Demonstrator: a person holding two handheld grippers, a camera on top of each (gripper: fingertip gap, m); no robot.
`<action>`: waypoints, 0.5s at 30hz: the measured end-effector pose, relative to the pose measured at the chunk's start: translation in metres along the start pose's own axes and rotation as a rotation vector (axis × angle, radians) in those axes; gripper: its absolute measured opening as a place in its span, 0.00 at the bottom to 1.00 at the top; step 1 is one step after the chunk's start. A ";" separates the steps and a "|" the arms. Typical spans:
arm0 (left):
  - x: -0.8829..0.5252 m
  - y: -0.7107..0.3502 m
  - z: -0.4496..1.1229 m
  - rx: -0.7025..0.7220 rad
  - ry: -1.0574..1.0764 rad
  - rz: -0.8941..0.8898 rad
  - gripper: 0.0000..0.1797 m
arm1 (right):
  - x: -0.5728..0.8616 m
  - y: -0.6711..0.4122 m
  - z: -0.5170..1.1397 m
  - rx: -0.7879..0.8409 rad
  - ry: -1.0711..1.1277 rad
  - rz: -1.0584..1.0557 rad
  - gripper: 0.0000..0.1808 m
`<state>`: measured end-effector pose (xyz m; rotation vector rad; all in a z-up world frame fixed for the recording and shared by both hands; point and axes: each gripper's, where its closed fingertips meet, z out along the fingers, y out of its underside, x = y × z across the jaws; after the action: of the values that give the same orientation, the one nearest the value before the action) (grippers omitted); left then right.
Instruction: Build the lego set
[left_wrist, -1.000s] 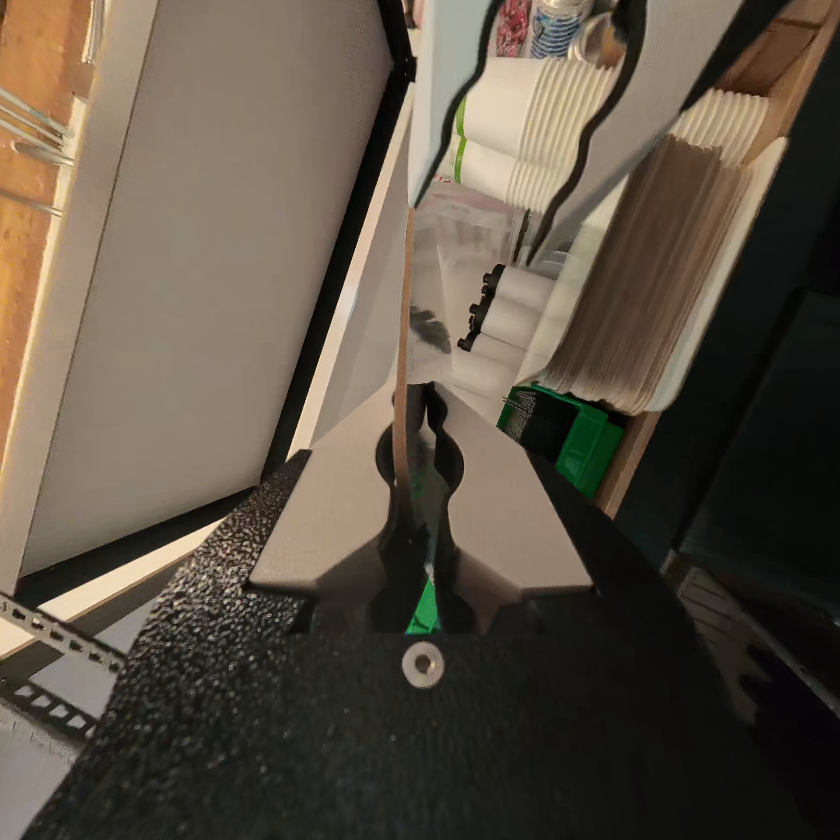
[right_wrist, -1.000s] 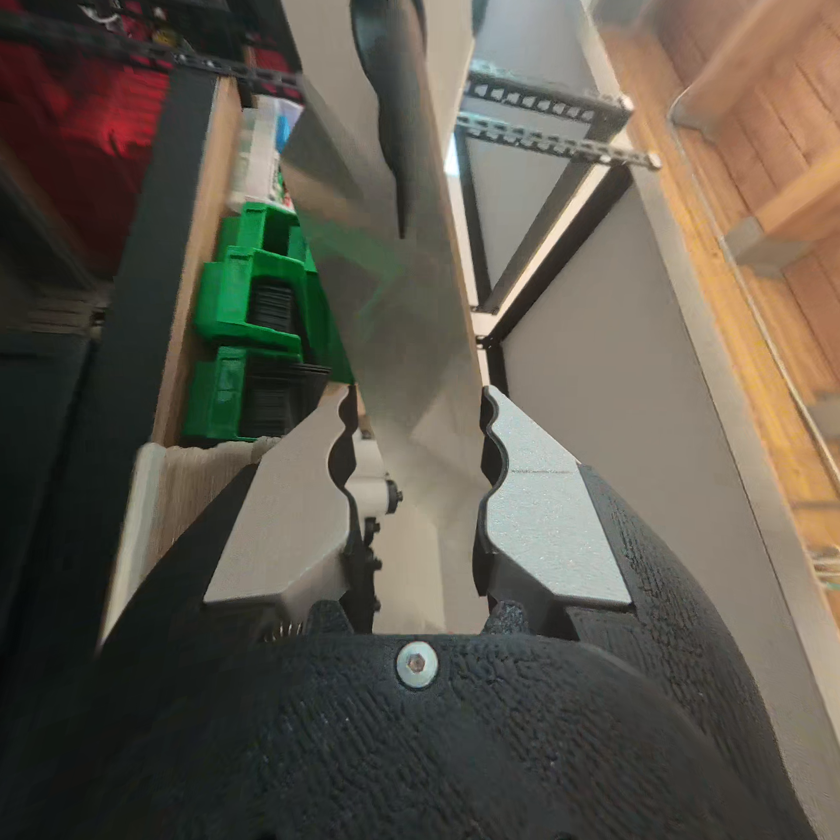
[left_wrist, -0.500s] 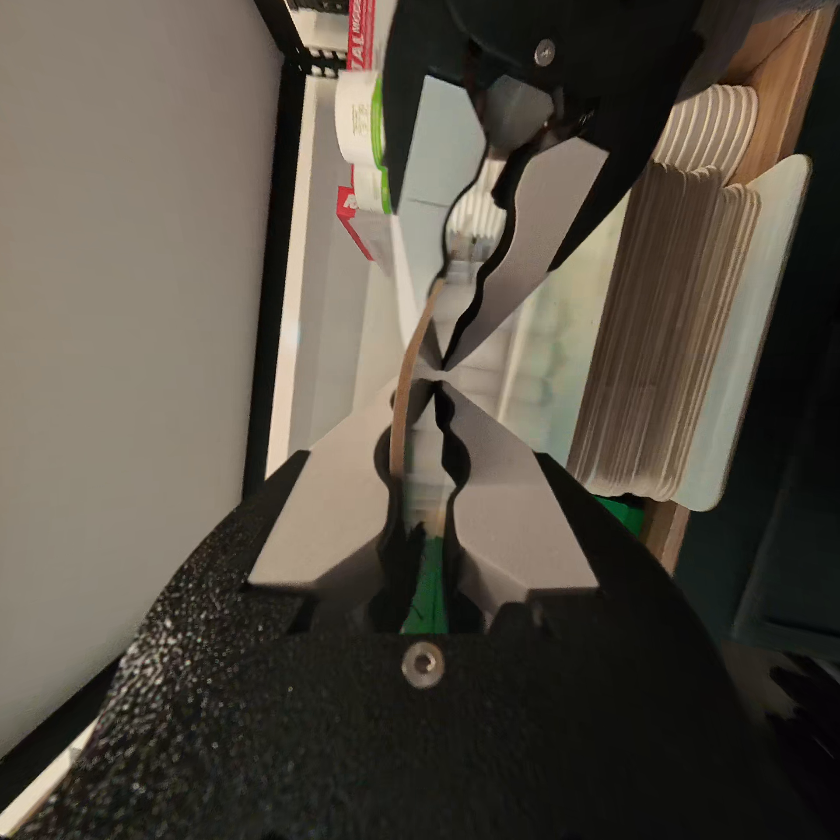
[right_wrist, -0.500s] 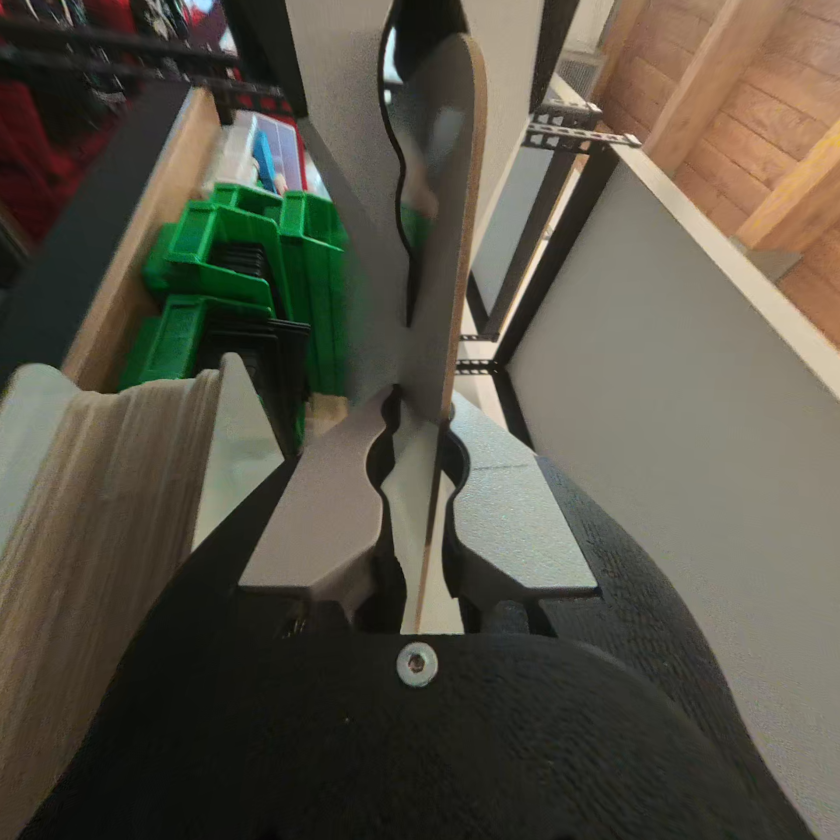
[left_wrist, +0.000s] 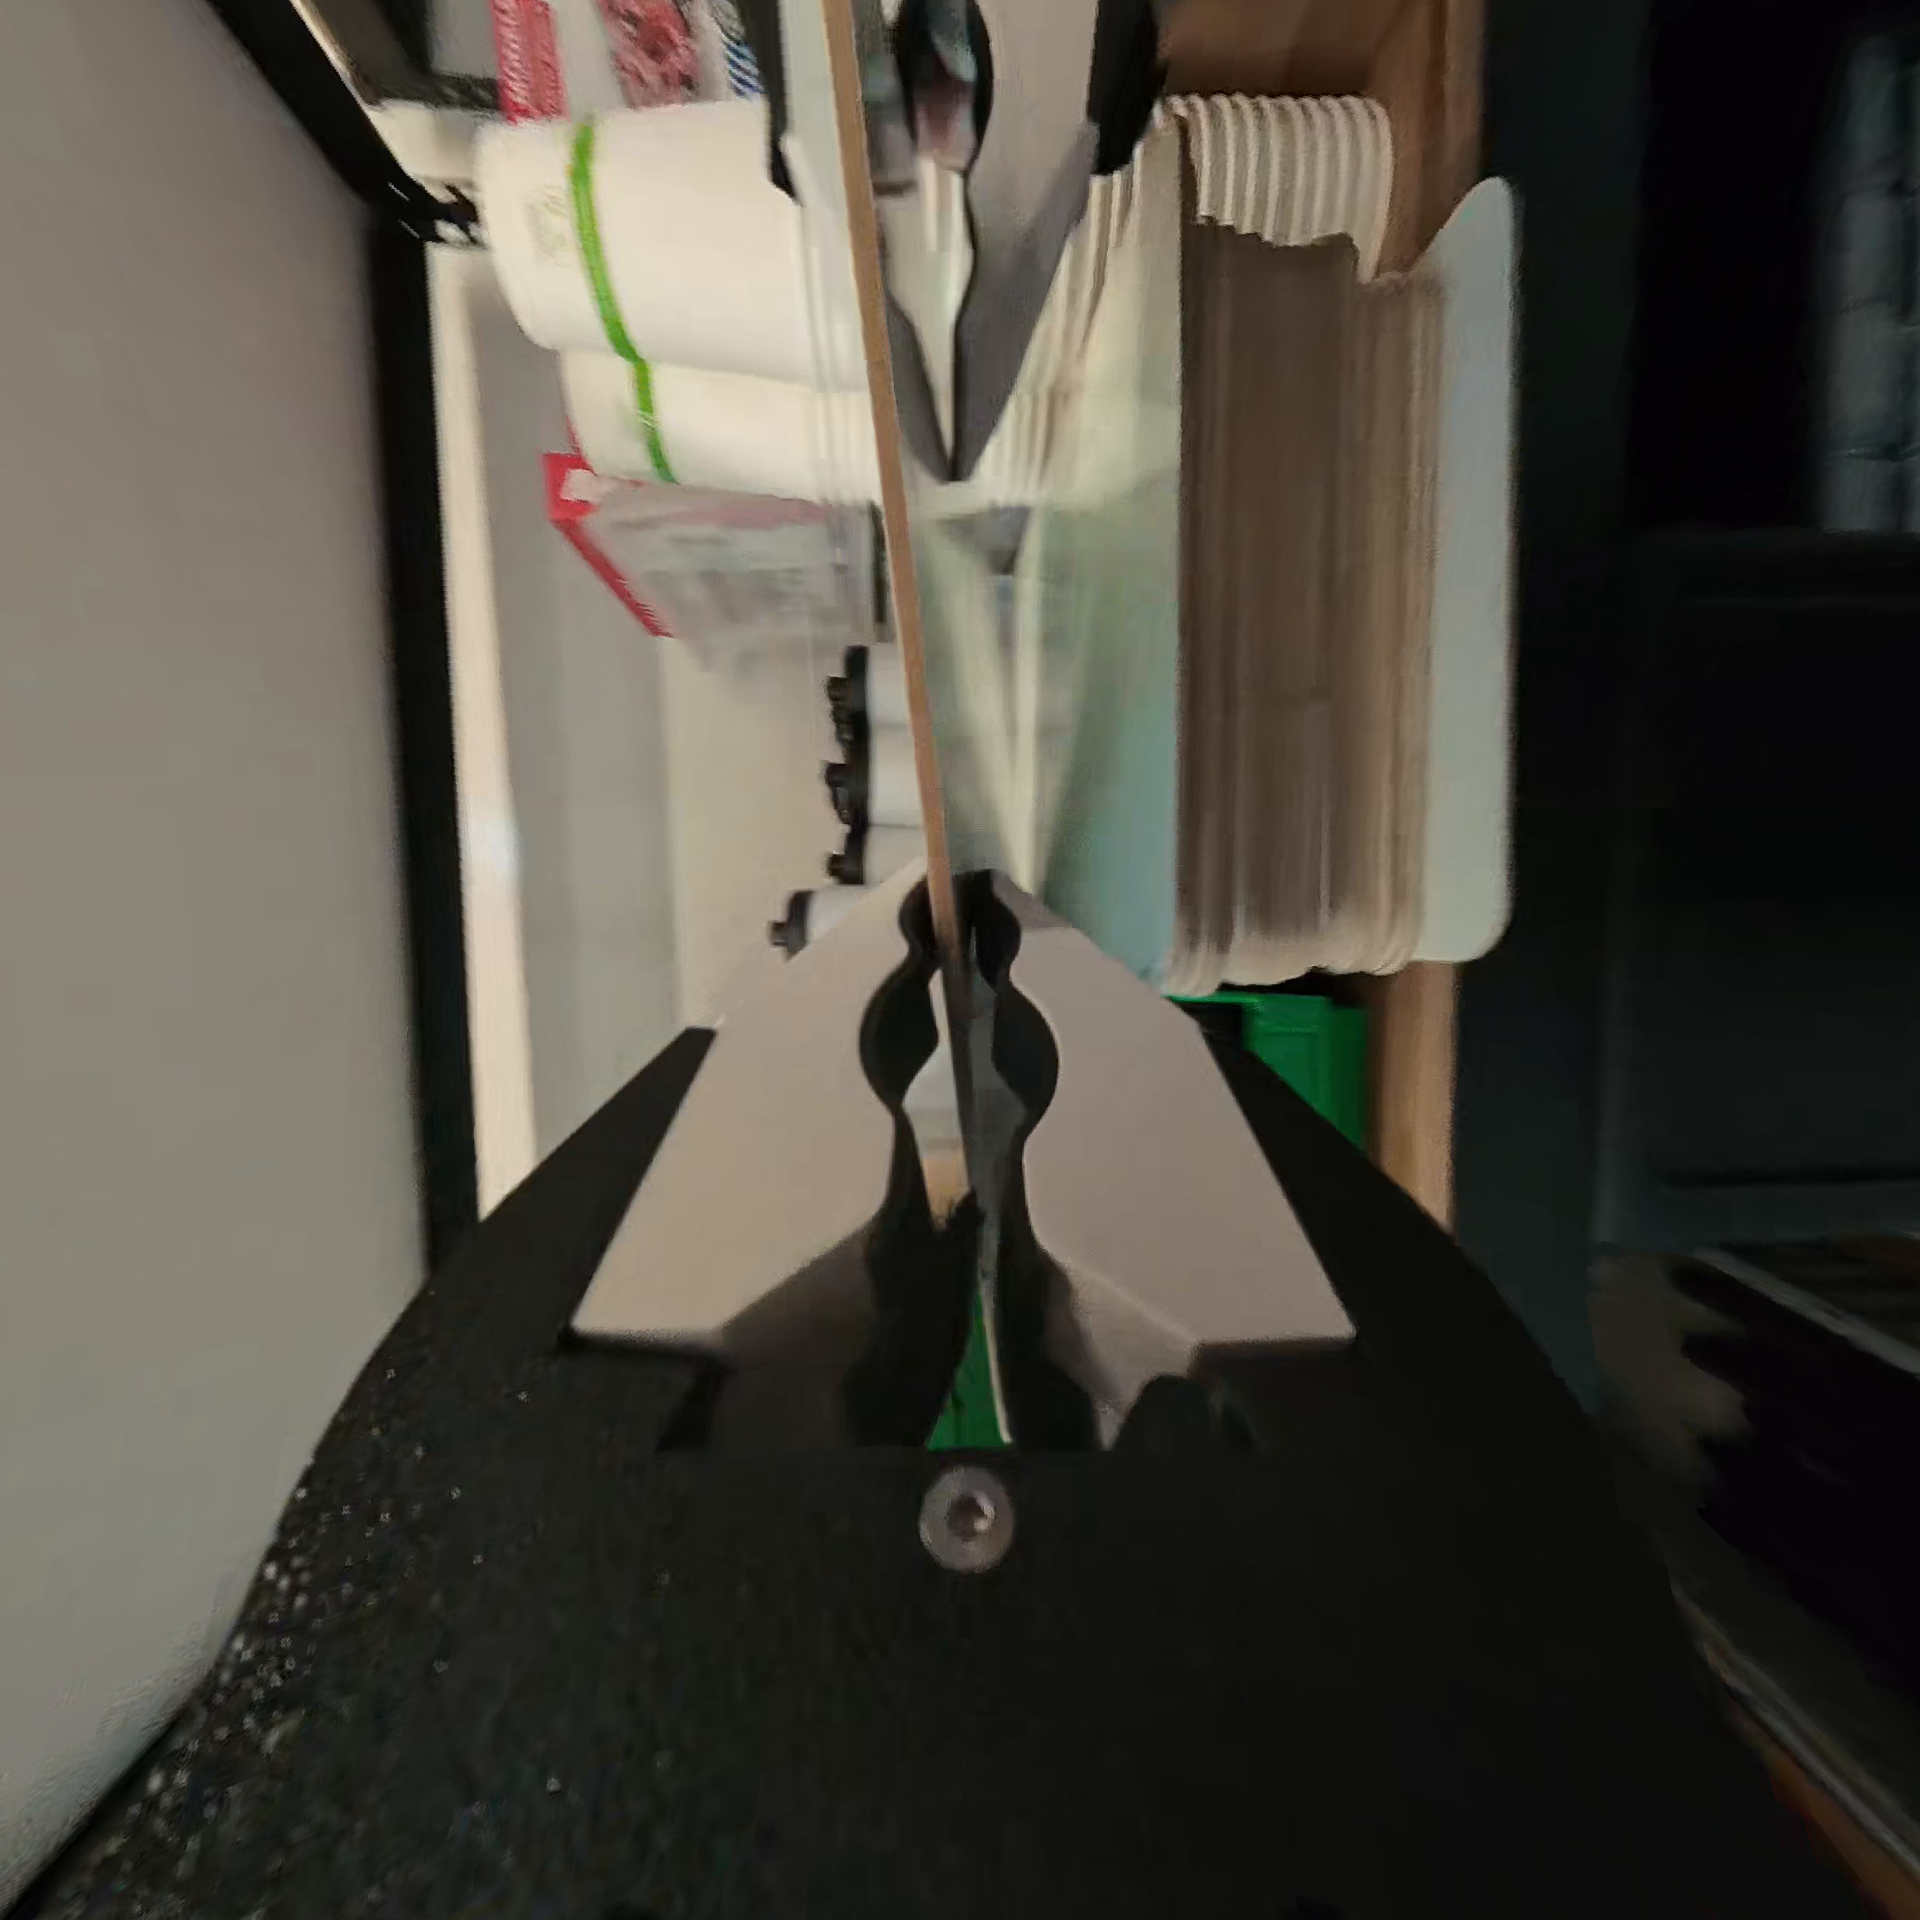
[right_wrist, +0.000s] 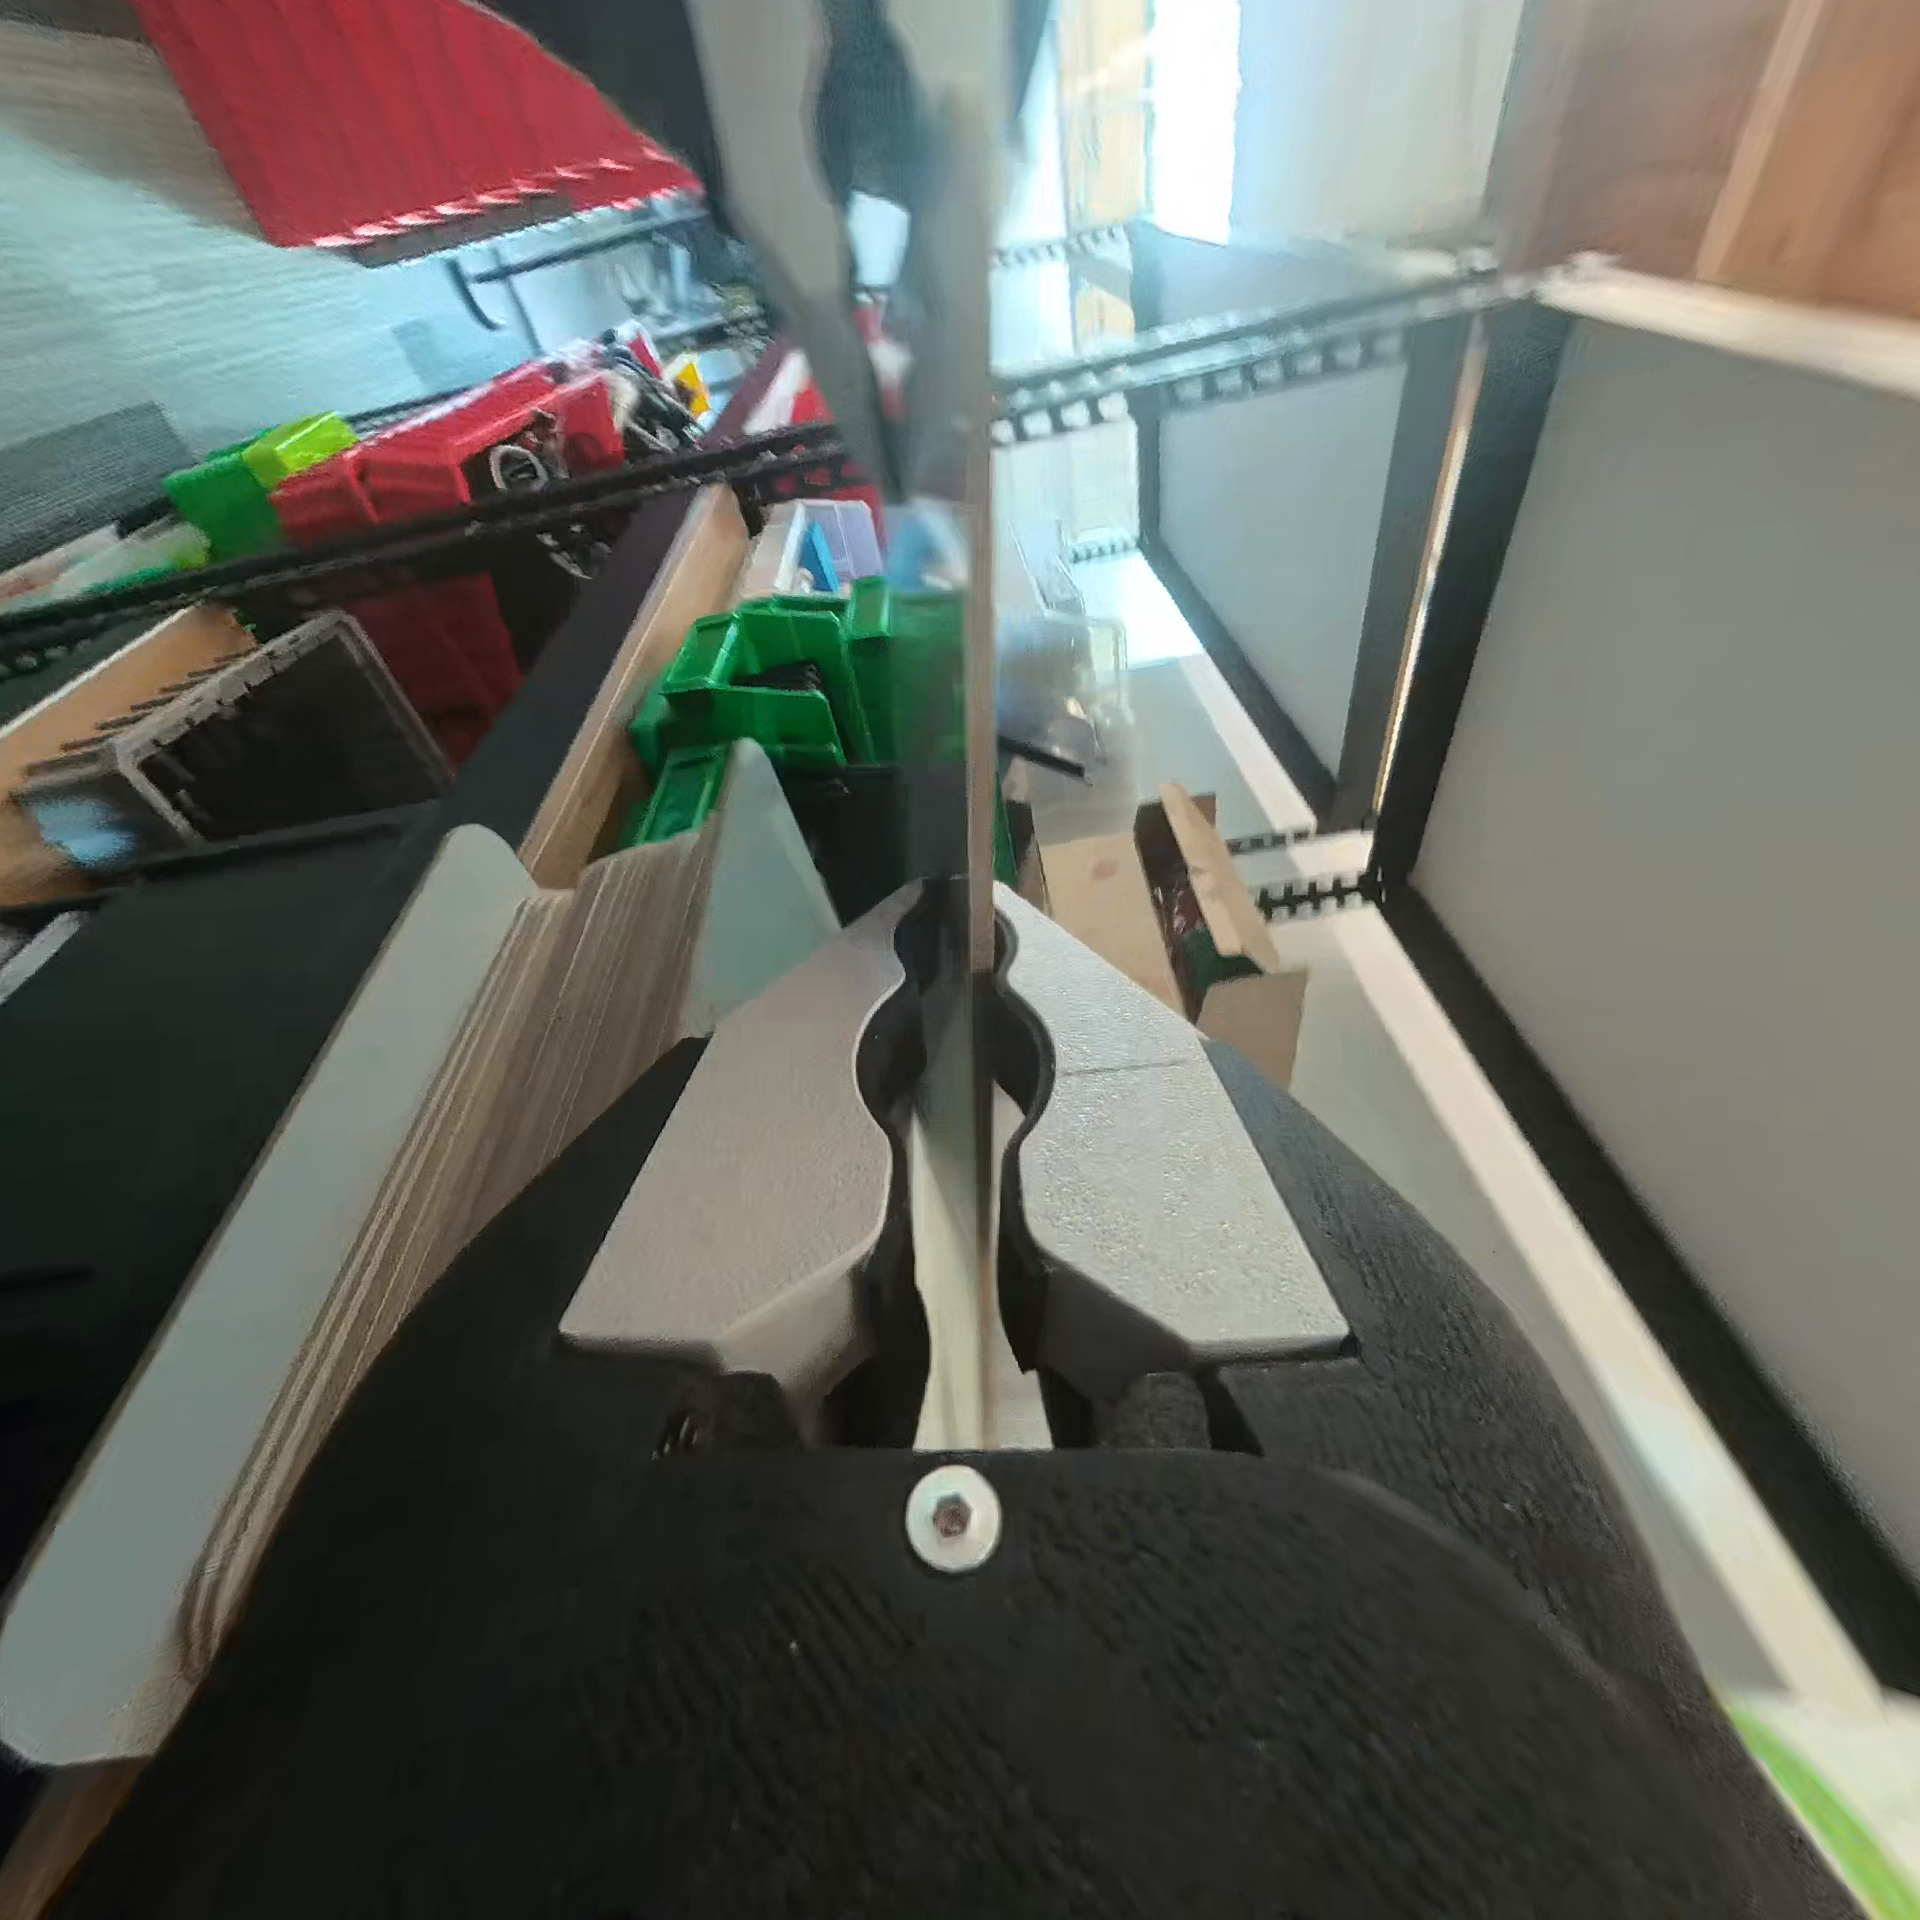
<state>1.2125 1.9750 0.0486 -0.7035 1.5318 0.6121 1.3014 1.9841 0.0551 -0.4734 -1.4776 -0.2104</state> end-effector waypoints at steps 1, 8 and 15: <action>0.001 -0.001 0.006 -0.022 -0.010 -0.011 0.01 | 0.005 0.008 -0.003 -0.028 0.035 0.040 0.07; 0.021 -0.019 0.063 -0.168 -0.015 -0.037 0.00 | -0.006 0.009 -0.094 -0.297 0.345 0.086 0.19; 0.020 -0.012 0.119 -0.290 0.025 -0.082 0.00 | -0.009 -0.038 -0.161 -0.216 0.618 0.413 0.18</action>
<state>1.3001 2.0530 0.0193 -0.9923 1.4436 0.7745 1.4302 1.8801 0.0495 -0.7944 -0.7360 -0.1666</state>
